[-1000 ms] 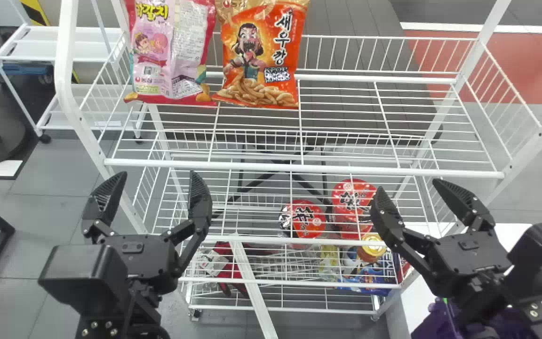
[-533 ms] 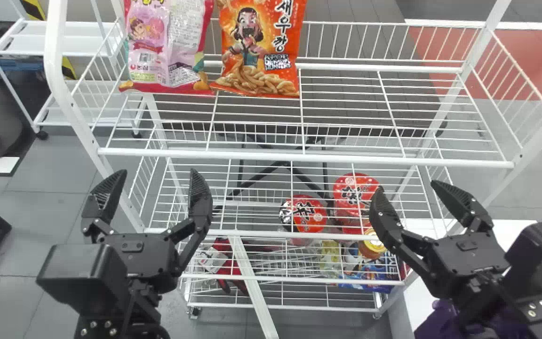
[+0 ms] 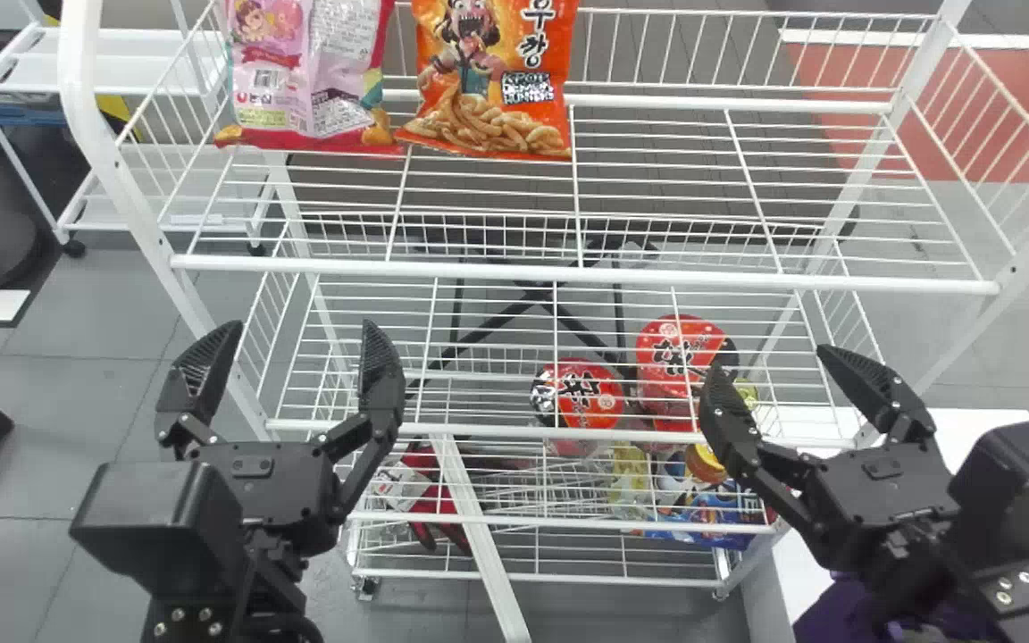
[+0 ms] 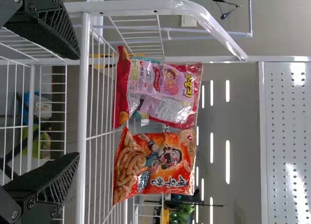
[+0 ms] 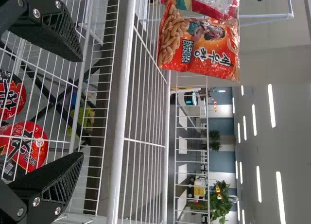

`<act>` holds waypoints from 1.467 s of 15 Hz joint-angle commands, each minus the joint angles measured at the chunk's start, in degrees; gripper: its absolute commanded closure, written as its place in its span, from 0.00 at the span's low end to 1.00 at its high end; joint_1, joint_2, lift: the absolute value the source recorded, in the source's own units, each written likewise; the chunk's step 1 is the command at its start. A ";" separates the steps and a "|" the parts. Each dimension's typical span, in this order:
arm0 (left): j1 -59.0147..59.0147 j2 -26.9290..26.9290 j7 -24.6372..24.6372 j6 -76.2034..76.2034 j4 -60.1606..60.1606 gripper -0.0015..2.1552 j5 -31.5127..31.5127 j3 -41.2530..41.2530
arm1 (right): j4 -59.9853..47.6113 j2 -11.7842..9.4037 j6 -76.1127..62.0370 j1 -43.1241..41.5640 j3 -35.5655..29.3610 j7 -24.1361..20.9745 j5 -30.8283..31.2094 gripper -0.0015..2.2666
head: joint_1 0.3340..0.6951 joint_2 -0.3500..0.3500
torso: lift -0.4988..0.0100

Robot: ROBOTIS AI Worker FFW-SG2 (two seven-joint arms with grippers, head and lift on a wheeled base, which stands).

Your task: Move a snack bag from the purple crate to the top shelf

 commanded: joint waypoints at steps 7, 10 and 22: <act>-0.60 -0.20 -1.04 0.30 0.46 0.05 0.79 0.18 | -0.15 -0.26 1.38 -0.08 0.24 0.70 2.76 0.06 | 1.00 0.48 | 0.56; -0.60 -0.20 -1.04 0.48 0.46 0.05 0.79 0.18 | -0.15 -0.35 1.38 -0.26 0.33 0.61 2.59 0.06 | 1.00 0.48 | 0.54; -0.34 -0.28 -0.61 1.18 0.20 0.05 0.79 0.09 | 0.02 -0.61 1.21 -0.35 0.51 0.61 2.59 0.06 | 1.00 0.48 | 0.45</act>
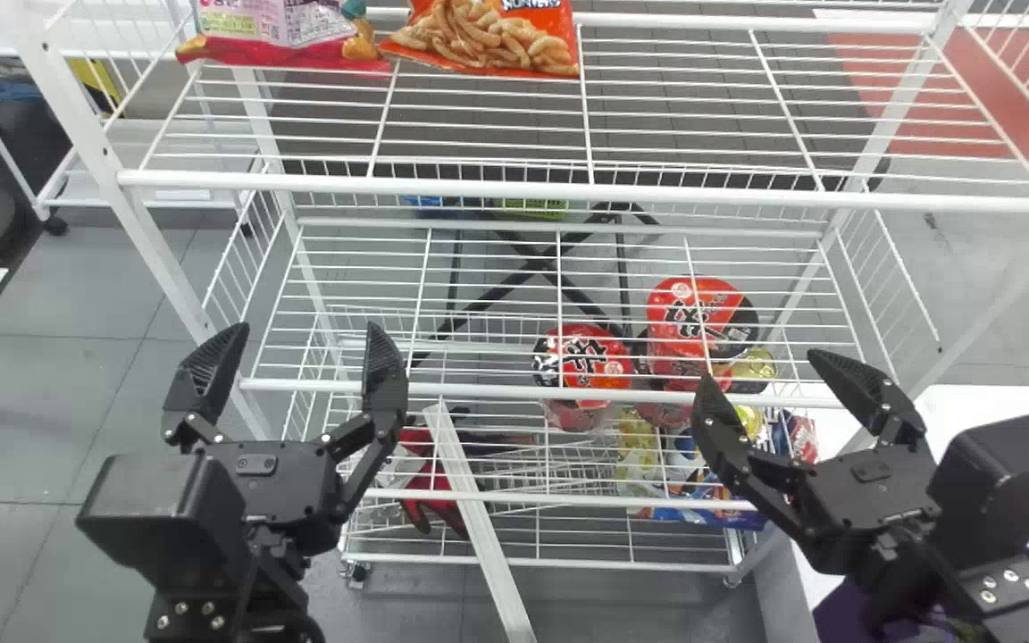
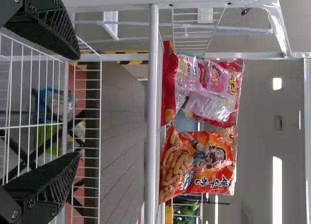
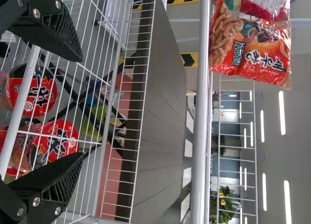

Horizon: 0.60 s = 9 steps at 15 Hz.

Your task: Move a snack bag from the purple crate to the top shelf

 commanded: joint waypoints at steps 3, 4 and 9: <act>0.08 0.00 0.00 0.17 -0.21 0.05 -0.09 -0.08 | -0.22 -0.25 0.18 0.17 0.01 0.00 -0.17 0.06 | 1.00 0.48 | 0.42; 0.08 0.09 0.00 0.87 -0.30 0.05 -0.09 -0.17 | -0.22 -0.25 0.18 0.25 0.01 0.00 -0.17 0.06 | 1.00 0.48 | 0.41; 0.35 0.09 0.09 2.80 -1.09 0.05 -0.26 -0.17 | -0.30 -0.25 0.00 0.43 0.19 0.09 -0.17 0.06 | 1.00 0.48 | 0.37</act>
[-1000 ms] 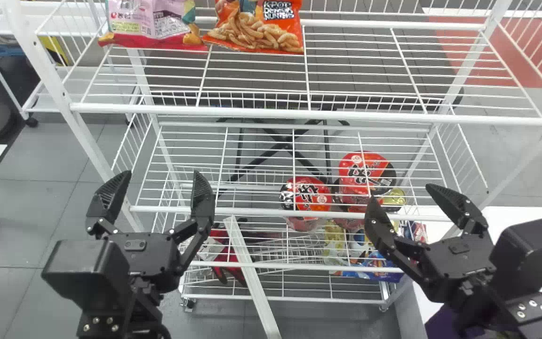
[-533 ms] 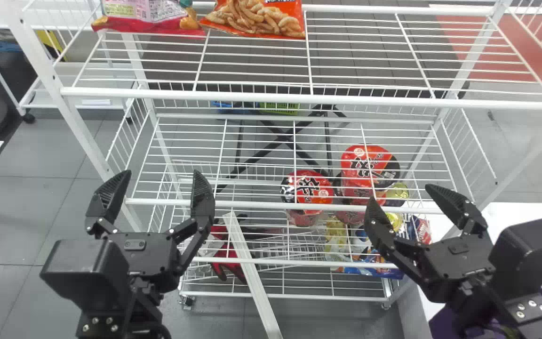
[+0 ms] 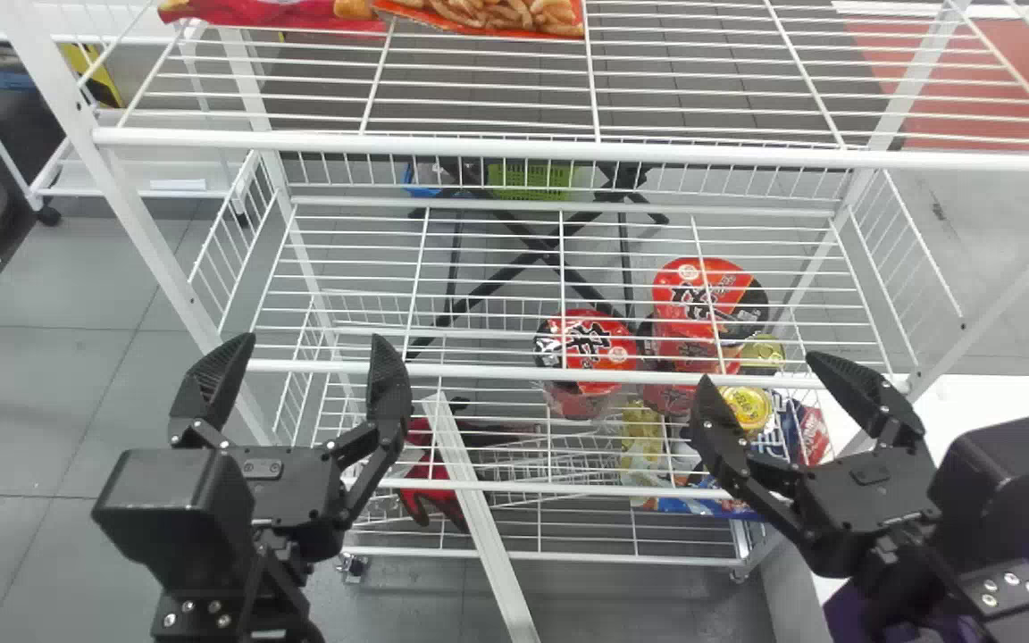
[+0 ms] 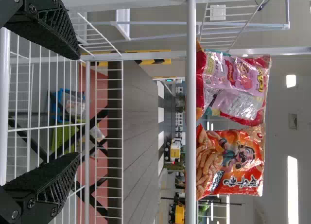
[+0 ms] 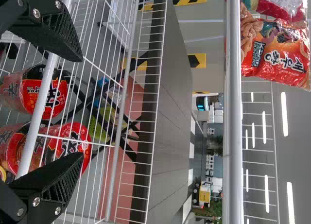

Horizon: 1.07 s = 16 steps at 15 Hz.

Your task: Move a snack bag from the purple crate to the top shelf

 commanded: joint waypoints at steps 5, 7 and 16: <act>0.18 0.09 0.41 -1.54 -0.10 0.06 -0.31 -0.26 | -0.78 -0.09 0.27 0.60 0.10 0.26 -0.49 0.06 | 1.00 0.49 | 0.34; 0.36 0.09 0.59 -2.07 -0.10 0.06 -0.31 -0.26 | -0.78 -0.09 0.62 0.60 0.10 0.34 -0.67 0.06 | 1.00 0.49 | 0.32; 1.15 0.00 1.11 -3.82 0.25 0.06 -0.49 -0.26 | -0.78 -0.18 0.62 0.95 0.54 0.34 -0.75 0.06 | 1.00 0.50 | 0.25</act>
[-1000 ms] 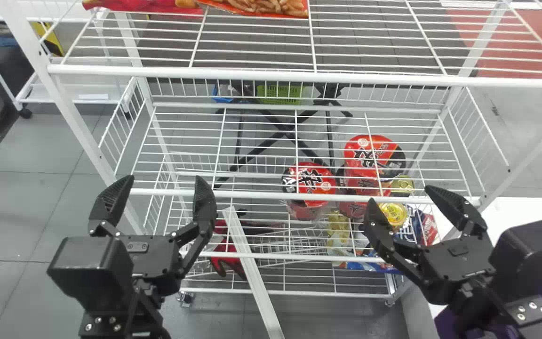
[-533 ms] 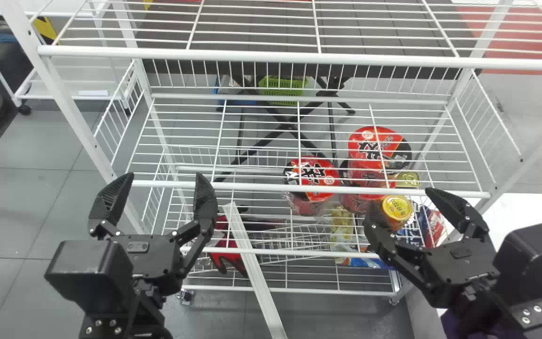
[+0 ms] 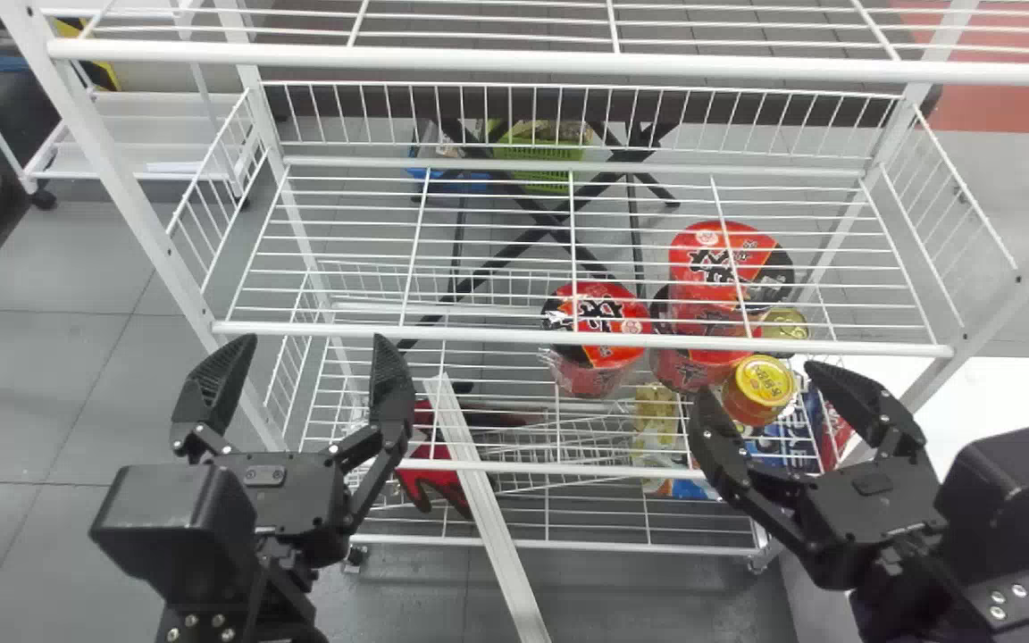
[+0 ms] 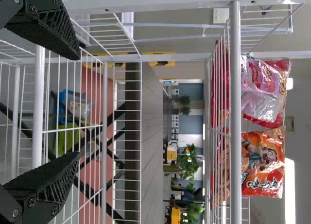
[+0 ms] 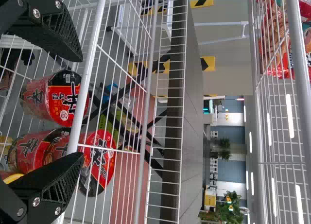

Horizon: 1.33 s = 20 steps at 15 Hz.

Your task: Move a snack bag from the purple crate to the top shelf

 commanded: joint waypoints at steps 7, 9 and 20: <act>0.71 -0.08 0.51 -2.05 -0.27 0.06 -0.18 -0.09 | 0.00 -0.69 -0.53 0.25 0.00 0.00 -0.17 0.06 | 1.00 0.51 | 0.19; 0.80 -0.08 0.51 -2.23 -0.27 0.06 -0.36 -0.26 | 0.00 -0.87 -0.53 0.25 -0.18 0.00 -0.44 0.06 | 1.00 0.50 | 0.18; 0.80 0.01 0.59 -2.23 -0.27 0.06 -0.62 -0.44 | 0.09 -0.96 -0.88 0.16 -0.18 0.18 -0.61 0.06 | 1.00 0.50 | 0.09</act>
